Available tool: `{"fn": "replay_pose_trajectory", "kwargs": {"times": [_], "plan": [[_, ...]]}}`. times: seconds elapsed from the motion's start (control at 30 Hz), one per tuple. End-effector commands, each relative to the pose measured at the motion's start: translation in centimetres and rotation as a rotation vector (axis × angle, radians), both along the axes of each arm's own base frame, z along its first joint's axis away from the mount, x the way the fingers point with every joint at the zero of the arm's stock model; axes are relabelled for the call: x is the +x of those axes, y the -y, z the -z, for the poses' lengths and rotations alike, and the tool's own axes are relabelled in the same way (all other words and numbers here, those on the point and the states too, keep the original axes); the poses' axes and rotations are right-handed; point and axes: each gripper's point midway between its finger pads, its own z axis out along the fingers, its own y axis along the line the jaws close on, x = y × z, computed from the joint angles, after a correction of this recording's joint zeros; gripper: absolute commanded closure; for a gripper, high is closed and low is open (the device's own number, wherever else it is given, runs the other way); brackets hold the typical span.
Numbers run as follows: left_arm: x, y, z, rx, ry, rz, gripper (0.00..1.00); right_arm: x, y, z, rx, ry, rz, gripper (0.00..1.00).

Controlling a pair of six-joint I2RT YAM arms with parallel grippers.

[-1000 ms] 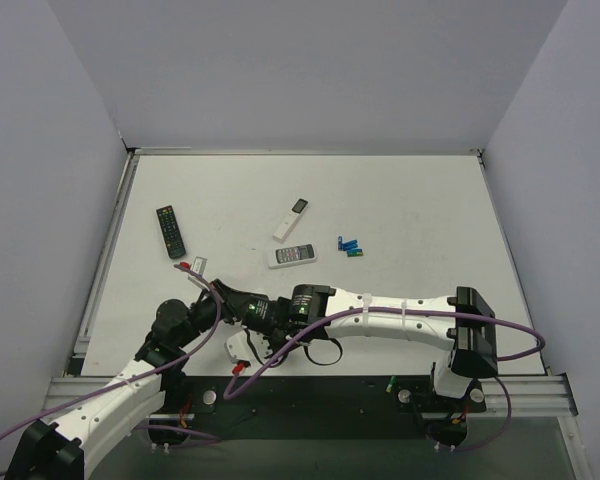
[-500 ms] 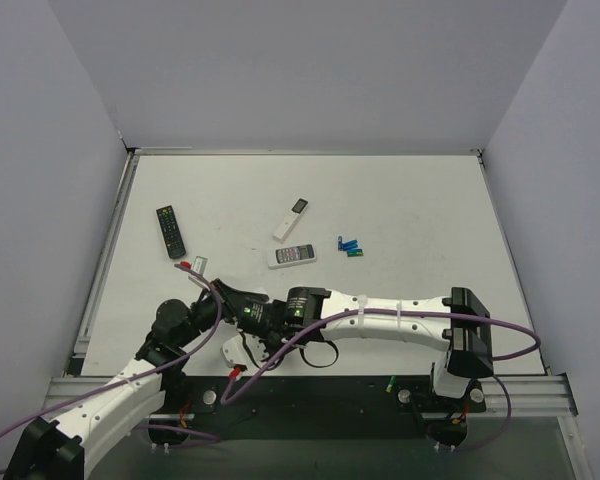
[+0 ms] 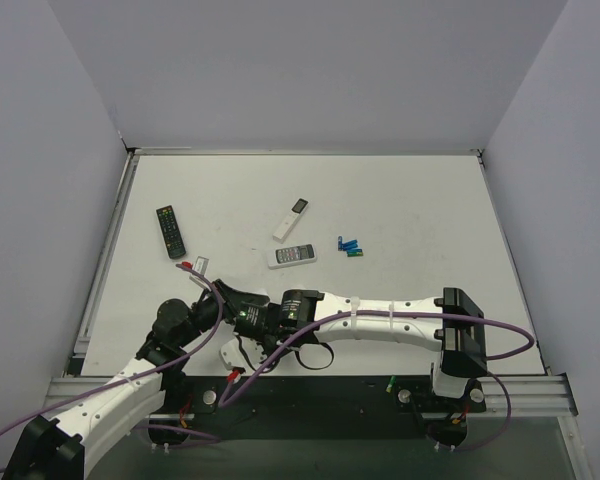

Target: Load the batteries into the remote control

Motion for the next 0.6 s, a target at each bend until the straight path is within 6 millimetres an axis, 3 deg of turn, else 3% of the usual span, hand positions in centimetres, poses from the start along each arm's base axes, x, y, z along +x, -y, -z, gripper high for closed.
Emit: {"fn": "replay_pose_trajectory", "kwargs": {"times": [0.0,0.17,0.57], "plan": [[0.1,0.3,-4.3,-0.084,0.111,0.010,1.00,0.4,0.7,-0.3,-0.037,0.037,0.019,1.00],[0.1,0.3,-4.2,-0.078,0.109,0.007,1.00,1.0,0.9,-0.7,-0.039,0.074,0.042,1.00],[0.2,0.2,-4.2,-0.083,0.110,-0.005,1.00,-0.3,0.1,-0.8,-0.023,0.041,0.007,1.00]]}}
